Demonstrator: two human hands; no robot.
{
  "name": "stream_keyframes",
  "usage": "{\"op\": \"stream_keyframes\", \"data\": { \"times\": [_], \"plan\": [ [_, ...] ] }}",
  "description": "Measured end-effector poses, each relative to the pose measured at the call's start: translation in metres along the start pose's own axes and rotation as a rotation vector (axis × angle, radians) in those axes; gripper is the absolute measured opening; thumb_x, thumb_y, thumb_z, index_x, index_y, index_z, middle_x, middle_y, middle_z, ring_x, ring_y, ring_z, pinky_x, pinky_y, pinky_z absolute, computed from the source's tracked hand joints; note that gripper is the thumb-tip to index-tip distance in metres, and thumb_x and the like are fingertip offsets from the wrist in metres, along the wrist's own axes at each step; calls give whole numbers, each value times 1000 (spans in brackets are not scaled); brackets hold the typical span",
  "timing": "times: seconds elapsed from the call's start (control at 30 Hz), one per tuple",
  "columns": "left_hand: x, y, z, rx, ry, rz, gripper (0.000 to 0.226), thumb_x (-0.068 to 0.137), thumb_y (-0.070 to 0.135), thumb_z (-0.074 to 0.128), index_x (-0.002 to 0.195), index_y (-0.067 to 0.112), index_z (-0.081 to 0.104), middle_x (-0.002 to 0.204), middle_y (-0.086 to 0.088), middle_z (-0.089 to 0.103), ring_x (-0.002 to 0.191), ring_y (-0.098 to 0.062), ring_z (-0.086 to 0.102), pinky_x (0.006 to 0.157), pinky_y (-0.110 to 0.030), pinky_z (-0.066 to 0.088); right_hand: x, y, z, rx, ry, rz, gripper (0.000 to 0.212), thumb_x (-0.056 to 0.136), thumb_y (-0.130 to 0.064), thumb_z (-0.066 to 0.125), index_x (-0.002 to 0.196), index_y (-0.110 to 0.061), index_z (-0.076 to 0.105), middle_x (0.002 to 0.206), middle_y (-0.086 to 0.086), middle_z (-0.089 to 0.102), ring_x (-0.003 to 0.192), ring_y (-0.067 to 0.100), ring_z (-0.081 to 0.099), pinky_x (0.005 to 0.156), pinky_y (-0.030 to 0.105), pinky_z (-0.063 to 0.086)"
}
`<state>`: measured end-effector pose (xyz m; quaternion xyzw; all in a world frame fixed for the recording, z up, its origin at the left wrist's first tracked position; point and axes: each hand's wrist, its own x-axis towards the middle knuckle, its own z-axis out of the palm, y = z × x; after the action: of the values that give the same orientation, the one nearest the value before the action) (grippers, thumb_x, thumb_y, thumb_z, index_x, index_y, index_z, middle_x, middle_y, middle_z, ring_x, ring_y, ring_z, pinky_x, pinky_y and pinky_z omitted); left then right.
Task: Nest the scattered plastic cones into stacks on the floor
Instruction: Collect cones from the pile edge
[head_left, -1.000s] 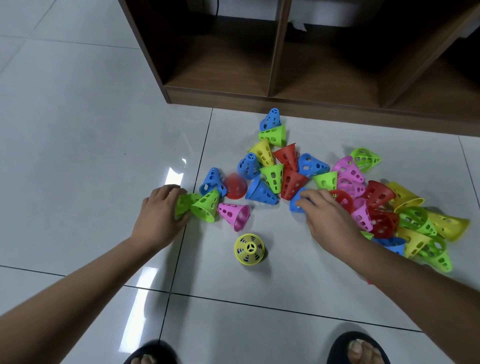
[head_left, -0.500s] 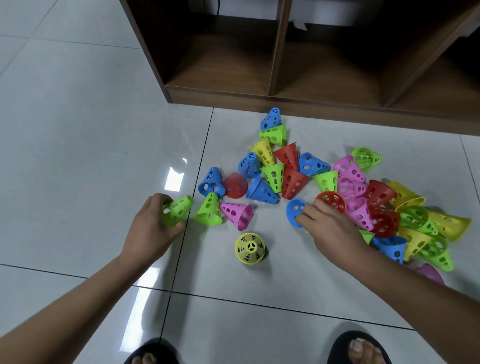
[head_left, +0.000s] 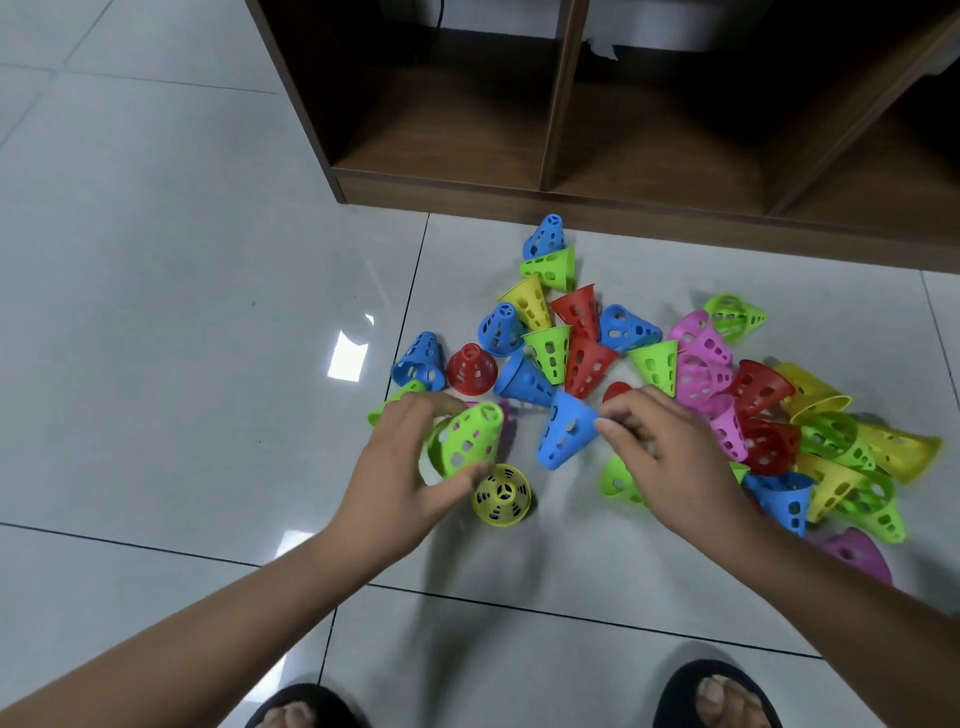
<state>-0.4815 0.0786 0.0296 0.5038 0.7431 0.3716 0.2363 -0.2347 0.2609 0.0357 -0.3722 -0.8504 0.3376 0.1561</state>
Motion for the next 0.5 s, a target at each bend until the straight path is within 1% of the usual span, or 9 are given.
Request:
{"op": "stream_keyframes", "data": {
  "times": [0.07, 0.13, 0.23, 0.33, 0.4, 0.5],
  "plan": [
    [-3, 3, 8, -4, -36, 22, 47, 88, 49, 84, 127, 34, 62, 125, 12, 57, 121, -13, 56, 98, -26, 46, 1, -5, -5, 137, 39, 111, 7, 104, -22, 66, 99, -26, 67, 90, -6, 69, 84, 17, 71, 76, 44, 59],
    [-8, 5, 15, -31, -76, 14, 48, 88, 47, 86, 129, 35, 63, 124, 13, 55, 121, -13, 57, 98, -23, 46, 2, -9, -8, 321, 73, 218, 7, 105, -16, 64, 103, -20, 69, 87, 0, 74, 81, 18, 74, 80, 42, 62],
    [-15, 0, 26, -25, -129, 35, 48, 89, 48, 84, 129, 36, 64, 124, 16, 54, 118, -11, 58, 97, -21, 47, 4, -15, -9, 586, 68, 351, 8, 106, -11, 61, 104, -10, 70, 82, 11, 74, 75, 25, 71, 78, 42, 61],
    [-19, -13, 35, 5, -158, 28, 50, 88, 53, 82, 131, 37, 62, 124, 17, 54, 119, -7, 57, 101, -24, 47, 1, -22, -2, 838, -13, 446, 11, 106, -6, 58, 102, -4, 68, 77, 15, 70, 73, 26, 66, 71, 33, 58],
    [-23, -22, 41, 47, -192, 22, 52, 88, 60, 79, 132, 39, 60, 125, 17, 56, 118, -8, 56, 103, -29, 48, -4, -26, 5, 894, -88, 472, 11, 105, -3, 57, 100, -2, 67, 76, 16, 68, 71, 25, 65, 67, 29, 57],
    [-29, -32, 46, 118, -273, 20, 58, 88, 64, 73, 137, 38, 58, 130, 15, 59, 118, -13, 55, 102, -37, 50, -14, -29, 20, 827, -198, 485, 10, 105, -3, 59, 102, 0, 68, 75, 18, 70, 67, 23, 67, 66, 29, 57]
  ]
}}
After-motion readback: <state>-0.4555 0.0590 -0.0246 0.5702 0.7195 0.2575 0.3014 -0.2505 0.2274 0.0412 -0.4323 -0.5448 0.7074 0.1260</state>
